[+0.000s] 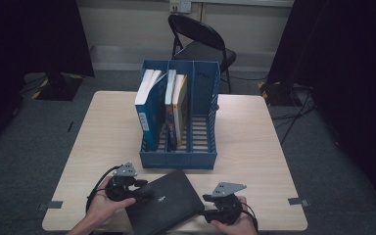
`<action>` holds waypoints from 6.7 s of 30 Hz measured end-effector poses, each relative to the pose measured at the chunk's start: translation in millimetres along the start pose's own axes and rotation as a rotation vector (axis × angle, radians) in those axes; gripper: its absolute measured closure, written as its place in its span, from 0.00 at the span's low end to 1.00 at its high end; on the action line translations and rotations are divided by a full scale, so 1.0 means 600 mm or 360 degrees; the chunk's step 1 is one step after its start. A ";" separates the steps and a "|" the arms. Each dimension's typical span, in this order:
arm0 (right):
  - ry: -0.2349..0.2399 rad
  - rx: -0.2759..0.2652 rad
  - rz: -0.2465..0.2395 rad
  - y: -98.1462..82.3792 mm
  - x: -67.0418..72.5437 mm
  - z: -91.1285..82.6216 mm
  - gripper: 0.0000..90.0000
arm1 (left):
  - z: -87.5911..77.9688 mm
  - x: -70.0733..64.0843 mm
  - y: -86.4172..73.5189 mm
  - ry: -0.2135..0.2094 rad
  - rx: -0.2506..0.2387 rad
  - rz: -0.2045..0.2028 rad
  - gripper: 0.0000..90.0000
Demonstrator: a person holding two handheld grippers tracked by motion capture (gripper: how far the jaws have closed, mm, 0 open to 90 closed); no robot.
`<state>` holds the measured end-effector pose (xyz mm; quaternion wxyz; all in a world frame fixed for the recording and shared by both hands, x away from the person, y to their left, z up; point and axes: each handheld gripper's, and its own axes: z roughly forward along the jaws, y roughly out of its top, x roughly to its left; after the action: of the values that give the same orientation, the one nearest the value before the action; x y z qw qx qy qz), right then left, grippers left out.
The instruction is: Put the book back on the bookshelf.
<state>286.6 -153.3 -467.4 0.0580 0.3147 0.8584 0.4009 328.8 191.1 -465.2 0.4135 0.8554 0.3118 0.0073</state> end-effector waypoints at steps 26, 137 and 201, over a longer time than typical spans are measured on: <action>-0.0039 -0.0003 0.0025 0.005 -0.004 0.011 0.59 | 0.004 0.002 0.009 0.0011 0.0022 -0.0080 0.56; -0.0230 -0.0071 0.0052 0.043 -0.036 0.037 0.58 | -0.005 -0.004 0.021 -0.0238 -0.0249 -0.0595 0.43; 0.0001 -0.0149 0.0097 0.040 -0.022 0.033 0.32 | 0.058 -0.002 0.047 -0.0509 -0.0104 -0.0553 0.66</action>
<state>315.9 -136.8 -465.4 0.0600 0.3374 0.8287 0.4424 352.3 152.6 -467.8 0.4801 0.7653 0.3846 -0.1893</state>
